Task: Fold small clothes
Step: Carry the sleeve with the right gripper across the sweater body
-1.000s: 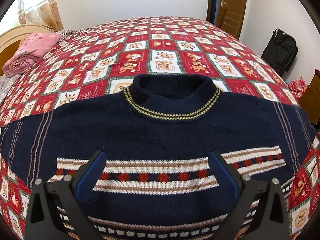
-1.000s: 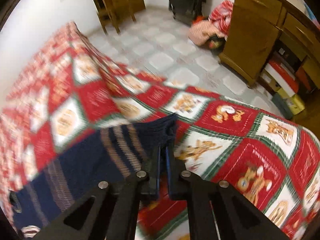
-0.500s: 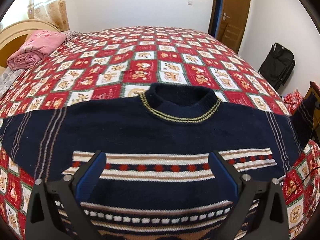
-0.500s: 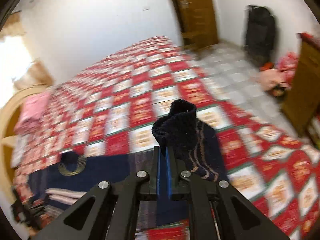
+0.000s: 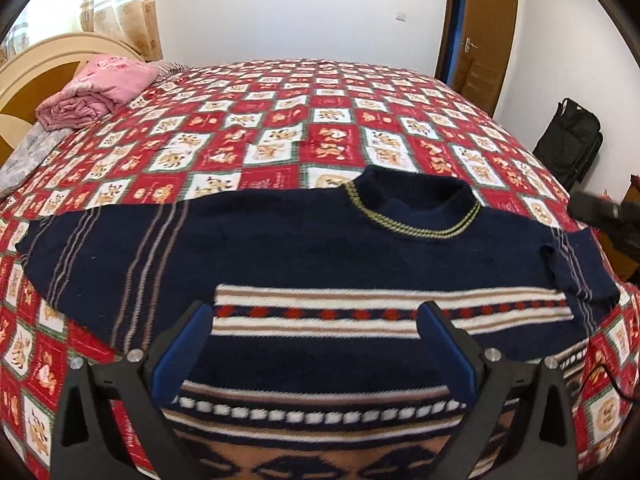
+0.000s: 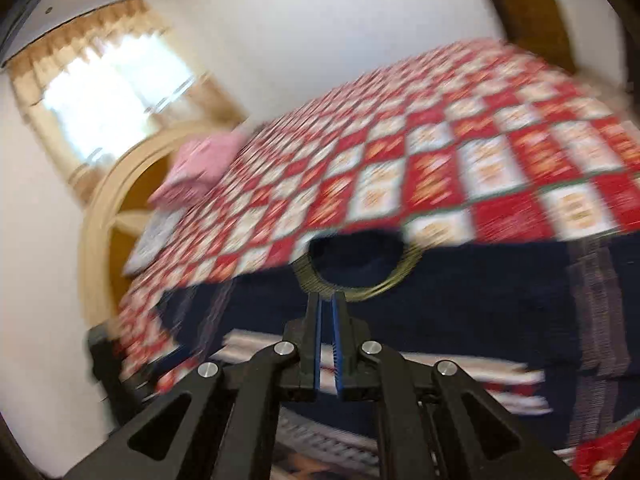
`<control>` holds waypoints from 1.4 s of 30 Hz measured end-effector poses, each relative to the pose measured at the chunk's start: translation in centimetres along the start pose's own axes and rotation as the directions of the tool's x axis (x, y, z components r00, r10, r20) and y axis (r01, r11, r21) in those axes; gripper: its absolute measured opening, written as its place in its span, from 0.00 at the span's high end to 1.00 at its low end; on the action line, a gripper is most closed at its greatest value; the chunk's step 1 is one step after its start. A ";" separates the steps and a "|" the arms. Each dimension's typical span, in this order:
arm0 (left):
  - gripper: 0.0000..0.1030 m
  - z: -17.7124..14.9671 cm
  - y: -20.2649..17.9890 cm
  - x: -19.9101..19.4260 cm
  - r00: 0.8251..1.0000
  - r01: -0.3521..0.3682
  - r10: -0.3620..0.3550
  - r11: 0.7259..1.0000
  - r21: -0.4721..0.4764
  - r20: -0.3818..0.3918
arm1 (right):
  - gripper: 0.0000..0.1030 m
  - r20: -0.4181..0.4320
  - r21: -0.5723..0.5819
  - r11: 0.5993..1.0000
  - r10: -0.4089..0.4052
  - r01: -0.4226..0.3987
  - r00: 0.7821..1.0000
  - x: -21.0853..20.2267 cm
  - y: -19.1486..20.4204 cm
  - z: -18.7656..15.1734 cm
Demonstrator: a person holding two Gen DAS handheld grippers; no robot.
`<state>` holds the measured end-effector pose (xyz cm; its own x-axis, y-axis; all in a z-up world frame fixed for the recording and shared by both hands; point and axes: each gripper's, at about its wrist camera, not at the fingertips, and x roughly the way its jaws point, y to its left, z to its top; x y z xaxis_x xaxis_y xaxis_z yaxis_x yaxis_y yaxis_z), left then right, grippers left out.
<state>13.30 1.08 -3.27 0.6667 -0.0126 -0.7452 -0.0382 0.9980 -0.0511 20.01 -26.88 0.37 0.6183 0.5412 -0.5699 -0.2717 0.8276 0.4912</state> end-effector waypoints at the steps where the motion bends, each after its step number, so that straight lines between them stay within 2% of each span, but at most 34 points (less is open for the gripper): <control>1: 0.00 -0.2 0.2 -0.1 1.000 0.012 -0.012 1.000 0.006 0.004 | 0.95 0.046 -0.005 0.999 -0.050 0.051 0.998 -1.0 -1.0 0.0; 2: 0.00 -0.3 0.3 -0.1 1.000 0.020 -0.021 1.000 0.012 0.006 | 0.94 0.056 -0.006 0.997 -0.080 0.080 0.995 -1.5 -2.0 0.0; 3: 0.00 -0.3 0.3 0.0 1.000 0.029 -0.029 0.999 0.024 0.011 | 0.87 0.035 0.003 0.994 -0.108 0.108 0.994 -1.8 -3.4 0.2; 4: 0.00 -0.3 0.1 0.1 0.999 0.035 -0.036 0.999 0.035 0.014 | 0.63 -0.012 0.029 0.991 -0.129 0.129 0.992 -1.9 -5.2 0.1; 6: 0.00 -0.1 -0.6 0.7 0.999 0.043 -0.043 0.998 0.044 0.007 | 0.27 -0.082 0.078 0.990 -0.113 0.119 0.990 -1.8 -8.0 -0.6; 7: 0.00 0.0 -0.8 0.8 0.999 0.042 -0.042 0.999 0.034 0.007 | 0.26 -0.091 0.107 0.987 -0.114 0.123 0.989 -2.0 -9.5 -1.5; 9: 0.00 0.0 -1.7 1.4 0.997 0.078 -0.078 0.996 0.032 -0.012 | 0.26 -0.116 0.108 0.982 -0.145 0.158 0.983 -2.3 -10.7 -2.4; 12: 0.00 -0.4 -2.8 1.7 0.995 0.092 -0.091 0.994 0.060 -0.029 | 0.26 -0.099 -0.057 0.960 -0.279 0.275 0.955 -1.9 -10.0 -3.6; 13: 0.00 -0.6 -3.1 1.6 0.996 0.089 -0.086 0.994 0.071 -0.033 | 0.26 -0.090 -0.168 0.935 -0.330 0.313 0.940 -0.9 -9.0 -4.0; 14: 0.00 -0.8 -3.3 1.7 0.996 0.082 -0.079 0.993 0.084 -0.038 | 0.26 -0.091 -0.226 0.918 -0.354 0.327 0.931 -0.5 -8.6 -4.0; 17: 0.00 -0.9 -3.2 1.4 0.998 0.061 -0.058 0.993 0.098 -0.037 | 0.26 -0.140 -0.401 0.857 -0.407 0.324 0.903 2.9 -7.6 -5.3; 18: 0.00 -0.8 -2.9 1.2 0.998 0.056 -0.053 0.994 0.093 -0.032 | 0.26 -0.143 -0.425 0.838 -0.434 0.341 0.889 3.5 -8.0 -5.4; 19: 0.00 -0.8 -2.6 1.0 0.998 0.052 -0.050 0.995 0.087 -0.028 | 0.27 -0.129 -0.449 0.804 -0.490 0.389 0.862 4.3 -8.2 -5.6; 20: 0.00 -0.7 -2.2 0.9 0.999 0.046 -0.045 0.996 0.076 -0.024 | 0.31 -0.122 -0.435 0.809 -0.489 0.396 0.864 4.3 -8.5 -5.6; 21: 0.00 -0.6 -1.7 0.7 0.999 0.041 -0.040 0.997 0.061 -0.020 | 0.50 -0.120 -0.392 0.830 -0.474 0.397 0.872 3.9 -8.9 -5.2; 22: 0.00 -0.6 -1.3 0.7 0.999 0.038 -0.037 0.998 0.048 -0.020 | 0.70 -0.120 -0.329 0.845 -0.481 0.422 0.869 3.4 -9.7 -4.5; 23: 0.00 -0.6 -0.8 0.7 0.999 0.037 -0.036 0.999 0.033 -0.020 | 0.73 -0.127 -0.288 0.861 -0.469 0.420 0.874 3.2 -10.2 -3.9; 24: 0.00 -0.6 -0.1 0.7 0.999 0.035 -0.034 0.999 0.014 -0.022 | 0.80 -0.141 -0.229 0.886 -0.440 0.404 0.887 2.8 -11.0 -3.3; 25: 0.00 -0.6 0.2 0.7 0.999 0.034 -0.034 0.999 0.004 -0.024 | 0.87 -0.157 -0.178 0.894 -0.438 0.411 0.885 2.5 -12.0 -2.8; 27: 0.00 -0.6 1.1 0.7 0.999 0.036 -0.037 0.999 -0.027 -0.028 | 0.88 -0.165 -0.140 0.895 -0.442 0.423 0.881 2.2 -12.6 -2.6; 29: 0.00 -0.6 1.6 0.7 0.999 0.044 -0.045 0.998 -0.050 -0.027 | 0.88 -0.165 -0.065 0.911 -0.411 0.406 0.896 1.8 -12.5 -2.2; 30: 0.00 -0.6 1.9 0.6 0.998 0.049 -0.051 0.997 -0.062 -0.023 | 0.88 -0.150 -0.029 0.927 -0.375 0.375 0.915 1.1 -11.5 -2.2; 31: 0.00 -0.6 2.1 0.5 0.998 0.052 -0.053 0.996 -0.067 -0.020 | 0.88 -0.129 0.001 0.951 -0.307 0.310 0.943 0.5 -10.0 -1.8; 34: 0.00 -0.7 3.0 0.2 1.000 0.031 -0.031 0.997 -0.065 0.001 | 0.88 -0.102 -0.027 0.986 -0.164 0.163 0.981 0.2 -4.3 -1.3; 35: 0.00 -0.6 3.5 0.1 1.000 0.016 -0.016 0.997 -0.070 0.006 | 0.88 -0.101 -0.040 0.992 -0.121 0.118 0.987 0.5 -2.5 -1.1; 37: 0.00 -0.5 4.3 0.1 1.000 0.003 -0.003 0.997 -0.083 0.008 | 0.88 -0.113 -0.057 0.998 0.001 -0.008 0.994 1.9 1.8 -0.8; 39: 0.00 -0.4 5.5 -0.3 1.000 -0.011 0.013 0.994 -0.111 0.018 | 0.88 -0.140 -0.075 0.994 0.070 -0.081 0.988 4.2 5.2 -1.2; 42: 0.00 -0.4 7.0 -0.9 0.999 -0.025 0.030 0.989 -0.144 0.034 | 0.88 -0.178 -0.078 0.987 0.124 -0.139 0.976 8.6 8.7 -3.0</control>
<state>12.12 8.07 -3.21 0.6904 0.0193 -0.7232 -0.1614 0.9786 -0.1279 20.77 -14.56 -2.19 0.4387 0.6572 -0.6129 -0.4122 0.7532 0.5126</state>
